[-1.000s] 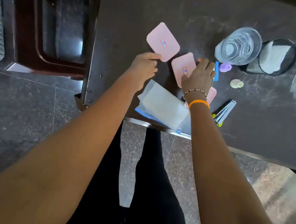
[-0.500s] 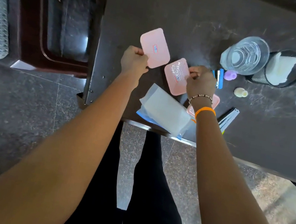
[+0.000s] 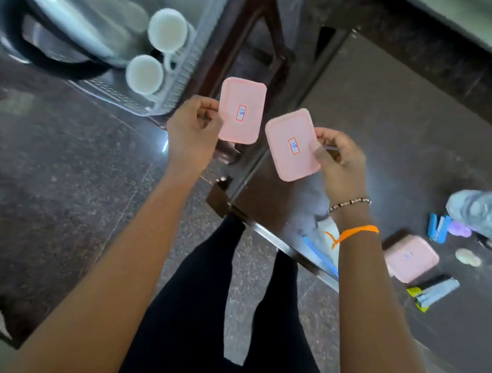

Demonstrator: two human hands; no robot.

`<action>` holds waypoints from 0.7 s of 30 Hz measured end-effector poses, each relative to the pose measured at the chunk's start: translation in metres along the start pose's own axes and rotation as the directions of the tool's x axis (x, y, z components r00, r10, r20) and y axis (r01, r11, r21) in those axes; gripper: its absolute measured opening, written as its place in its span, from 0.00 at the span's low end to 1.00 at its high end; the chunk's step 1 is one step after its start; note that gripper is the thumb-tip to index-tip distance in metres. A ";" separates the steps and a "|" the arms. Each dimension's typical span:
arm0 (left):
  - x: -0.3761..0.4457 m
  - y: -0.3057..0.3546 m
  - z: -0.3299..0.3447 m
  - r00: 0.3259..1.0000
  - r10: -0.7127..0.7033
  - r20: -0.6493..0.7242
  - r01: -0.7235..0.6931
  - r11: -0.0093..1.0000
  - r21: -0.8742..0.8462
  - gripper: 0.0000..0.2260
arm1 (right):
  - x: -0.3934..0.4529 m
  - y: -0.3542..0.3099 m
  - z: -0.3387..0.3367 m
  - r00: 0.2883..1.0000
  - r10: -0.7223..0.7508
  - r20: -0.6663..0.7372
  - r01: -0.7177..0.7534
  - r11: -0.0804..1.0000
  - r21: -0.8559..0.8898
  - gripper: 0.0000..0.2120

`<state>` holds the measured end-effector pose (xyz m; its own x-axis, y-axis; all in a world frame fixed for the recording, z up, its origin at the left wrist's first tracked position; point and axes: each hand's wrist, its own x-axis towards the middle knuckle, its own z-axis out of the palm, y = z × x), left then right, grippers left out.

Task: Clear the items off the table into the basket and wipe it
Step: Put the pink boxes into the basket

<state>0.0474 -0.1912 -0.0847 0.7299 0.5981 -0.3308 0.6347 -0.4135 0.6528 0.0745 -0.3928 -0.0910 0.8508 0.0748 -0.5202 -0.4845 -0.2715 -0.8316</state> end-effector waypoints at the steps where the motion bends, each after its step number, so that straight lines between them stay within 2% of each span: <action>1: 0.004 0.001 -0.010 1.000 0.015 -0.009 -0.015 1.000 -0.018 0.09 | 0.002 -0.010 0.010 1.000 -0.010 0.007 0.010 1.000 0.024 0.09; 4: 0.033 0.007 -0.046 0.997 0.062 -0.048 -0.065 0.996 -0.068 0.08 | 0.015 -0.044 0.054 1.000 -0.008 0.026 0.006 0.998 0.070 0.08; 11: 0.131 0.033 -0.081 0.982 0.183 -0.057 -0.181 0.983 0.028 0.10 | 0.051 -0.096 0.127 0.999 0.006 -0.045 0.002 0.985 0.173 0.08; 15: 0.177 0.049 -0.072 0.971 0.231 0.059 -0.237 0.963 0.127 0.13 | 0.072 -0.110 0.148 0.992 0.030 -0.124 -0.003 0.978 0.208 0.10; 18: 0.202 0.055 -0.061 0.973 0.201 0.110 -0.223 0.940 0.257 0.15 | 0.085 -0.115 0.157 0.985 0.050 -0.166 -0.010 0.972 0.234 0.11; 21: 0.216 0.059 -0.052 0.986 0.100 0.133 -0.136 0.944 0.300 0.15 | 0.097 -0.118 0.160 0.980 0.049 -0.191 -0.005 0.974 0.229 0.12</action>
<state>0.2291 -0.0505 -0.0824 0.8168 0.4573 -0.3518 0.5761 -0.6778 0.4567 0.1821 -0.1995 -0.0745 0.8490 -0.1234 -0.5139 -0.5221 -0.0454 -0.8517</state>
